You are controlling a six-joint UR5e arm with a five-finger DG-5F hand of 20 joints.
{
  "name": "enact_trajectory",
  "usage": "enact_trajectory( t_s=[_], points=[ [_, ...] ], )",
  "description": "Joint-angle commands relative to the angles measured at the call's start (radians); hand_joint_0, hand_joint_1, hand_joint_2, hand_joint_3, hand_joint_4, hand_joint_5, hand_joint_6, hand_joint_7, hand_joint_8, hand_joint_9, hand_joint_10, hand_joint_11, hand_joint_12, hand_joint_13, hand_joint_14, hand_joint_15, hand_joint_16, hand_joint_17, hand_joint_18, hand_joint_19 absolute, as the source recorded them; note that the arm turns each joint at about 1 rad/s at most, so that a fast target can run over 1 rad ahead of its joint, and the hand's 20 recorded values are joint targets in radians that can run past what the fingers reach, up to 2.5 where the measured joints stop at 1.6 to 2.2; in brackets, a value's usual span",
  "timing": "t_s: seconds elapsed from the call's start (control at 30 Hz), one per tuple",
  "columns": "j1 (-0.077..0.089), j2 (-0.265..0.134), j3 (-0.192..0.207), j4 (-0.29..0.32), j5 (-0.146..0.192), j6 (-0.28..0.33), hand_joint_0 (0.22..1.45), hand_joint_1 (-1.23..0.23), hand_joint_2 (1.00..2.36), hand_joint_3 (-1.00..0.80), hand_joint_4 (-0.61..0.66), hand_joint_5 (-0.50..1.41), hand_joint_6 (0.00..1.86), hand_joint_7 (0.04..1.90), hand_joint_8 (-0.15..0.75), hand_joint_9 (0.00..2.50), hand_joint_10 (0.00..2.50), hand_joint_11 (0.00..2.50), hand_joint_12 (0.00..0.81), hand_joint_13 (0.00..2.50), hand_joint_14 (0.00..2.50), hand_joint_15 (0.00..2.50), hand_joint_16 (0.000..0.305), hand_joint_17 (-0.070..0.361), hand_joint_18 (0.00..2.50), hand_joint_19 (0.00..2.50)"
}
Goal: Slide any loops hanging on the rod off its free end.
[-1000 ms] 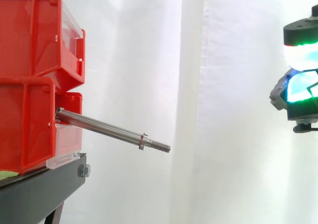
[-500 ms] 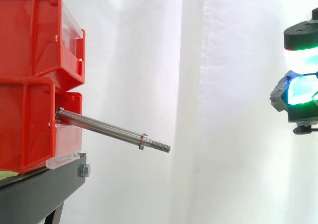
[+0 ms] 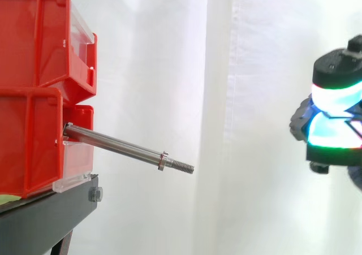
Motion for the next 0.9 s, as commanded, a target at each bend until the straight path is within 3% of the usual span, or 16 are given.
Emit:
enact_trajectory(
  t_s=[0.0,0.1,0.2,0.37,0.47,0.53,0.73,0.87],
  points=[
    [-0.006,0.000,-0.037,0.131,0.004,-0.060,0.58,-0.71,1.02,-0.11,-0.01,-0.12,0.89,1.08,0.253,1.21,0.03,0.86,0.382,0.85,0.02,0.51,0.055,0.125,0.71,0.54],
    [-0.006,0.000,-0.040,0.160,0.007,-0.064,0.59,-0.72,1.02,-0.12,-0.03,-0.12,0.89,1.08,0.235,1.14,0.03,0.89,0.371,0.84,0.02,0.51,0.053,0.120,0.69,0.54],
    [-0.006,0.001,-0.040,0.163,0.007,-0.068,0.59,-0.73,1.02,-0.11,-0.03,-0.12,0.89,1.08,0.249,1.05,0.03,0.74,0.359,0.81,0.02,0.46,0.053,0.119,0.69,0.53],
    [-0.005,0.000,-0.040,0.177,0.007,-0.129,0.58,-0.73,1.02,-0.10,-0.05,-0.12,0.89,1.08,0.243,0.81,0.01,0.35,0.338,0.74,0.01,0.35,0.052,0.117,0.67,0.49],
    [-0.006,0.000,-0.040,0.186,0.010,-0.157,0.58,-0.74,1.02,-0.09,-0.06,-0.12,0.88,1.08,0.239,0.76,0.01,0.26,0.332,0.70,0.01,0.30,0.051,0.115,0.65,0.48],
    [-0.006,0.000,-0.040,0.203,0.017,-0.189,0.58,-0.74,1.02,-0.09,-0.06,-0.12,0.88,1.09,0.236,0.74,0.01,0.24,0.332,0.69,0.01,0.30,0.051,0.115,0.64,0.48],
    [-0.005,0.000,-0.048,0.226,0.019,-0.207,0.58,-0.74,1.02,-0.09,-0.06,-0.11,0.88,1.10,0.233,0.74,0.01,0.27,0.338,0.69,0.01,0.33,0.051,0.115,0.64,0.49],
    [0.000,0.000,-0.103,0.263,0.025,-0.207,0.58,-0.73,1.02,-0.09,-0.06,-0.11,0.88,1.10,0.236,0.78,0.01,0.31,0.343,0.70,0.01,0.35,0.052,0.116,0.64,0.49]
  ],
)
